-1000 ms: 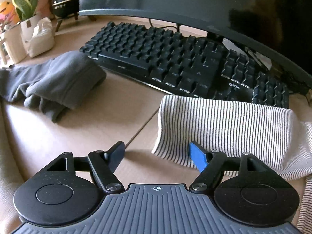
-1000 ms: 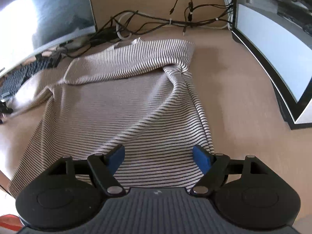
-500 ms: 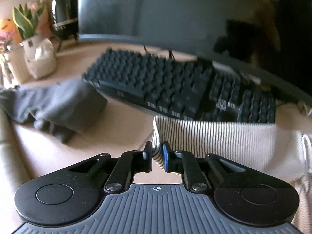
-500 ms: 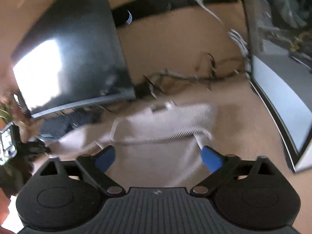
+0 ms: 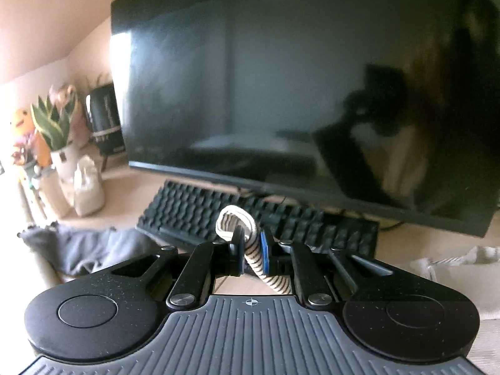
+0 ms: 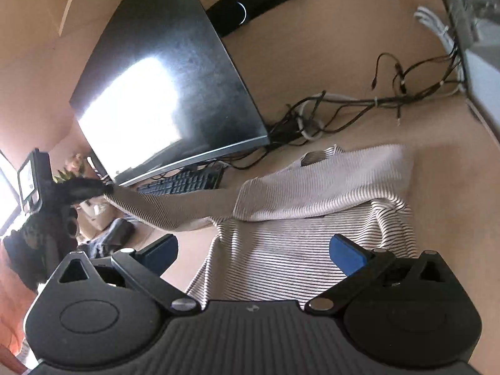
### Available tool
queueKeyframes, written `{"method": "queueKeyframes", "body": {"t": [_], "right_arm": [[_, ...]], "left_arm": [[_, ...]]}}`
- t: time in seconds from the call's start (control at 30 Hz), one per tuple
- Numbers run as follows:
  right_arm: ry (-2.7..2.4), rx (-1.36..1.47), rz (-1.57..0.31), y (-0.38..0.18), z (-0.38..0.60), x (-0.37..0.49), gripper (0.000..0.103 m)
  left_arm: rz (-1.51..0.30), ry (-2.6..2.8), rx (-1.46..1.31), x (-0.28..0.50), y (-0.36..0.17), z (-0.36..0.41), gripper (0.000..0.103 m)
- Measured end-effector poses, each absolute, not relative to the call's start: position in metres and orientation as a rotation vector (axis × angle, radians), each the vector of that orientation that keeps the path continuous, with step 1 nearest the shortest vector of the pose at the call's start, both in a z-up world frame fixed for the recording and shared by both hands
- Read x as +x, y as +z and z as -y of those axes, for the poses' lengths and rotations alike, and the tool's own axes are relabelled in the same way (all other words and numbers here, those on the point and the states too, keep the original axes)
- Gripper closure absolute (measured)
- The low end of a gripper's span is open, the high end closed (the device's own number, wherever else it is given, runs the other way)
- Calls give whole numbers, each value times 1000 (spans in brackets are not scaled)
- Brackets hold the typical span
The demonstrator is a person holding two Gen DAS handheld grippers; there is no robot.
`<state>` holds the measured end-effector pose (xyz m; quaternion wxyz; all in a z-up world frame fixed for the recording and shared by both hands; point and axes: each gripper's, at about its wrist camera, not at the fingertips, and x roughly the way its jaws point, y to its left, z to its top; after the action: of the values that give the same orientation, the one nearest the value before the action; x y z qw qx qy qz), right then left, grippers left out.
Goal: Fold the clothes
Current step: 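Grasp the other sleeve cuff with the left gripper and lift it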
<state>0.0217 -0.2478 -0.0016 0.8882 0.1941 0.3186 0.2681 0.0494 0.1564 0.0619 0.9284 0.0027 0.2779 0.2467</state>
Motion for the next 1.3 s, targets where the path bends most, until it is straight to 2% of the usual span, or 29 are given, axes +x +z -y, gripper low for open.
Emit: {"method": "queueKeyframes", "body": {"t": [0.57,1.13,1.23,1.3], "right_arm": [[697,522,-678,-24,264,12,0],[568,572,-697,-37,308,5,0],[553,570,-699,-37,310,3,0],[542,567,-699,-37,313,1,0]], "left_arm": [[-468,395,228,65,127,-33,92],[-381,128,307,76,144,73,96],[-397,86,313,80,138,80,95],[-437,31,325,77,127,86,89]]}}
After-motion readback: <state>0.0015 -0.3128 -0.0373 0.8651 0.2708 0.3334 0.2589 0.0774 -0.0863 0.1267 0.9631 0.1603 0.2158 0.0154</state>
